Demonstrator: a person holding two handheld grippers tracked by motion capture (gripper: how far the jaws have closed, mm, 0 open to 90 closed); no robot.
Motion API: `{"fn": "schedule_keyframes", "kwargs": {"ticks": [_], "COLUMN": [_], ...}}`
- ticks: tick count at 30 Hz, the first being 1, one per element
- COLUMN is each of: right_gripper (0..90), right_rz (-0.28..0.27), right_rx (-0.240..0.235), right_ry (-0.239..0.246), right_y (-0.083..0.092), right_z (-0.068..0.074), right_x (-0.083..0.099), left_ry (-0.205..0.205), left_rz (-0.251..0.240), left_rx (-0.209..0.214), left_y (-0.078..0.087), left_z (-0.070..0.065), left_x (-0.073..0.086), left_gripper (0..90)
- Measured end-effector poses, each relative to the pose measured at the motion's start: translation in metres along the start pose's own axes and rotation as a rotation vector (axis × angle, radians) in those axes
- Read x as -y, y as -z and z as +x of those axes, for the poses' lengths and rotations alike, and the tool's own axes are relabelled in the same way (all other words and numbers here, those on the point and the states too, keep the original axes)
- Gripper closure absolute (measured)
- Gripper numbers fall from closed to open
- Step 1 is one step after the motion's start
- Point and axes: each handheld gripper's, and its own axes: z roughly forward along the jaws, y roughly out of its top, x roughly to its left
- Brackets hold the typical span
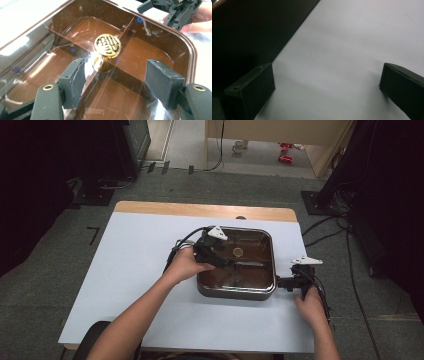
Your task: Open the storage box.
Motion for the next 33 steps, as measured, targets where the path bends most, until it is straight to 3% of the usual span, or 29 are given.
{"fn": "schedule_keyframes", "kwargs": {"ticks": [10, 15, 19, 25, 33], "right_gripper": [0.0, 0.0, 0.0, 0.0, 0.0], "right_rz": [0.002, 0.002, 0.002, 0.002, 0.002], "right_rx": [-0.001, -0.001, -0.001, -0.001, -0.001], "right_ry": [-0.002, -0.002, -0.002, -0.002, -0.002], "right_y": [0.0, 0.0, 0.0, 0.0, 0.0], "right_z": [0.0, 0.0, 0.0, 0.0, 0.0], "right_x": [0.0, 0.0, 0.0, 0.0, 0.0], "left_ry": [0.001, -0.008, -0.02, -0.006, -0.011], "left_rz": [0.008, 0.027, 0.012, -0.002, 0.03], "left_rx": [0.004, 0.004, -0.006, -0.017, -0.027], "left_y": [-0.023, -0.034, -0.04, -0.04, -0.038], "left_z": [0.003, 0.002, 0.002, 0.005, 0.004], "left_x": [-0.006, -0.006, -0.005, -0.005, -0.01], "left_gripper": [34.3, 38.1, 42.3, 57.0, 59.1]}}
